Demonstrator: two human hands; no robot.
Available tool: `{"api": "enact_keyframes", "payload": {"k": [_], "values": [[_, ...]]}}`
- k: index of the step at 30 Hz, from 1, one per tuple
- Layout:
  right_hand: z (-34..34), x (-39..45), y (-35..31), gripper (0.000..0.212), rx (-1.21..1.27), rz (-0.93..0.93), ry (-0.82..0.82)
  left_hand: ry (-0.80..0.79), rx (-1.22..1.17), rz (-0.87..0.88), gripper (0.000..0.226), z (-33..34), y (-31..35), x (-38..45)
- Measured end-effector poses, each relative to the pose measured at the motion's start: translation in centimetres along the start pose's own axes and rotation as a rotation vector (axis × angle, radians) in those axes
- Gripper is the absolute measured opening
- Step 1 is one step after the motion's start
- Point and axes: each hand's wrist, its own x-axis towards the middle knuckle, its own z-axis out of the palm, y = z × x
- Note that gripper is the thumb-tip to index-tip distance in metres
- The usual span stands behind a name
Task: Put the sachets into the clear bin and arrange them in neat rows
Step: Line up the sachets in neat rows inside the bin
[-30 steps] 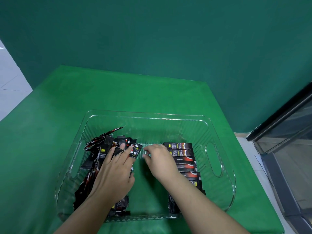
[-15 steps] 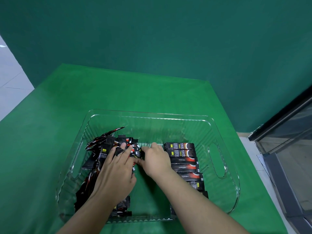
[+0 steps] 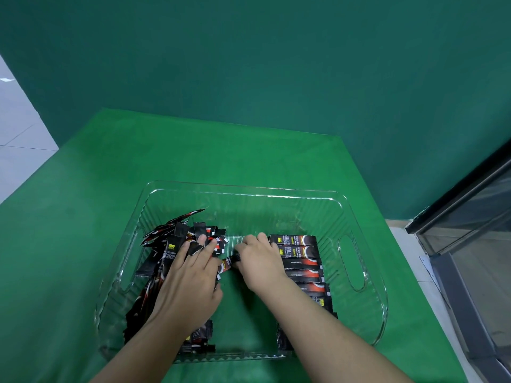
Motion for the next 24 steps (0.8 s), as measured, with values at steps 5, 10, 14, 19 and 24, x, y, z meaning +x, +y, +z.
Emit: {"api": "enact_keyframes", "payload": {"k": [5,10,14,19,24], "values": [[-0.3,0.0,0.1,0.028,-0.037,-0.046,0.021,0.010,-0.014,-0.001,0.032,0.1,0.0,0.0],[-1.5,-0.9,0.5,0.014,-0.006,-0.028,0.066,0.029,-0.022,0.007,0.032,0.1,0.0,0.1],[-2.5,-1.9,1.3,0.028,0.127,0.052,0.073,0.020,0.002,0.009,0.029,0.3,-0.1,0.1],[-2.6,-3.3,1.7,0.058,0.292,0.074,0.044,0.012,0.010,0.012,0.029,0.3,-0.2,0.1],[-1.8,-4.9,2.1,0.050,0.310,0.127,0.117,-0.001,0.016,0.014,0.033,0.3,-0.1,0.1]]}}
